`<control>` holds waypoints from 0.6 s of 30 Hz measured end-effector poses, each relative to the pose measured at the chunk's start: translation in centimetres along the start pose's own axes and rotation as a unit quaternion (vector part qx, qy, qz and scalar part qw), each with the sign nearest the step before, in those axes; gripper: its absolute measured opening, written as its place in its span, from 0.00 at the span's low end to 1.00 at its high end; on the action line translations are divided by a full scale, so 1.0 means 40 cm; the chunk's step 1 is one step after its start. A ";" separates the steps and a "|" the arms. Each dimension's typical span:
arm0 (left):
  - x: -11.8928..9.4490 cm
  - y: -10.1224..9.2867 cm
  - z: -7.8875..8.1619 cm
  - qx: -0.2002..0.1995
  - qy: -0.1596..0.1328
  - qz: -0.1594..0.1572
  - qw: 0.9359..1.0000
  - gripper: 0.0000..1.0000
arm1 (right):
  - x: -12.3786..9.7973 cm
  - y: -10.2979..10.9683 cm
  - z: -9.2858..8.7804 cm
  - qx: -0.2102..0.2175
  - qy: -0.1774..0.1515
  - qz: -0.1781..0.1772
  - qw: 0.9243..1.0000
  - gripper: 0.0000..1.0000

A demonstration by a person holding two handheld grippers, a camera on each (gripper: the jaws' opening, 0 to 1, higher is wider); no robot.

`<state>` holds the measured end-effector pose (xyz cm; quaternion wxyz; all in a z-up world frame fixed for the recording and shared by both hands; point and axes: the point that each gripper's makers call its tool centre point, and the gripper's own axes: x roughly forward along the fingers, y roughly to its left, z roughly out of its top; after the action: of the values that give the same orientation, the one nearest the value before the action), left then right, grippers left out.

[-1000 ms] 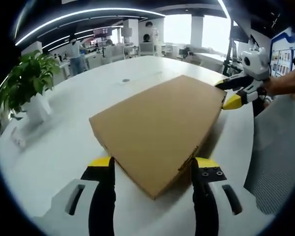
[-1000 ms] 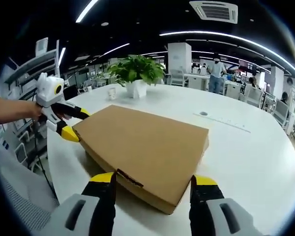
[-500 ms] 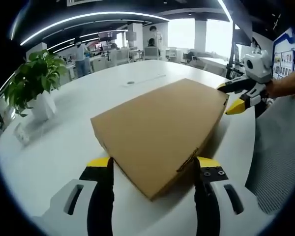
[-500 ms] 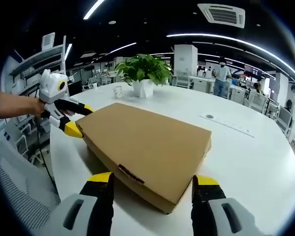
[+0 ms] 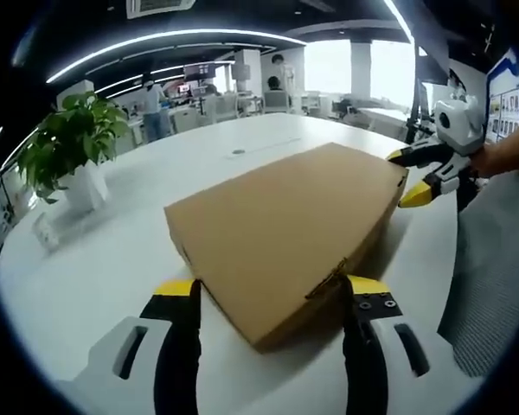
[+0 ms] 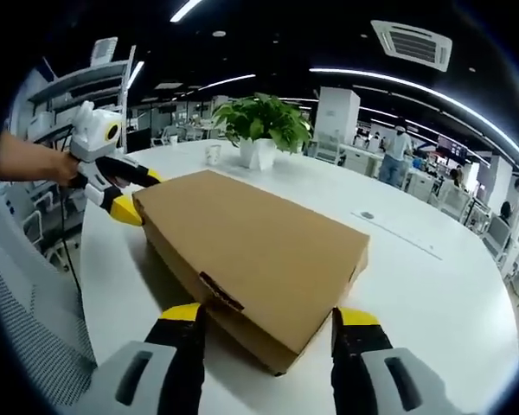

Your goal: Operate the shoe box by opening the lid, removing the specified soft item, and placing it in the target area until the item is outside and the box remains undamaged.

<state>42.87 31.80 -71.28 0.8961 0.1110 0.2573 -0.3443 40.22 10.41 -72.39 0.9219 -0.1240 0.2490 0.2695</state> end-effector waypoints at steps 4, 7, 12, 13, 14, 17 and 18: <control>0.000 -0.001 0.000 -0.001 0.000 0.005 1.000 0.66 | 0.006 0.003 0.001 0.013 -0.002 -0.003 1.000 0.58; -0.001 -0.002 0.000 -0.002 0.000 0.008 1.000 0.65 | 0.004 0.003 0.003 0.022 -0.003 -0.001 1.000 0.58; -0.005 -0.003 0.006 -0.023 -0.003 0.010 1.000 0.66 | 0.002 0.004 0.007 0.030 -0.004 0.002 1.000 0.57; -0.007 -0.004 0.008 -0.025 -0.004 0.010 1.000 0.66 | 0.000 0.004 0.009 0.031 -0.005 0.002 1.000 0.57; -0.008 -0.004 0.009 -0.025 -0.004 0.010 1.000 0.66 | 0.000 0.004 0.010 0.031 -0.005 0.002 0.999 0.57; -0.014 -0.005 0.014 -0.027 -0.007 0.011 1.000 0.66 | -0.007 0.005 0.017 0.035 -0.008 0.003 0.999 0.57; -0.015 -0.005 0.016 -0.028 -0.007 0.011 1.000 0.65 | -0.008 0.004 0.018 0.035 -0.008 0.003 0.999 0.57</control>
<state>42.60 31.75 -70.40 0.9042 0.0865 0.2590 -0.3284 40.19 10.69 -71.62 0.9271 -0.0886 0.2509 0.2641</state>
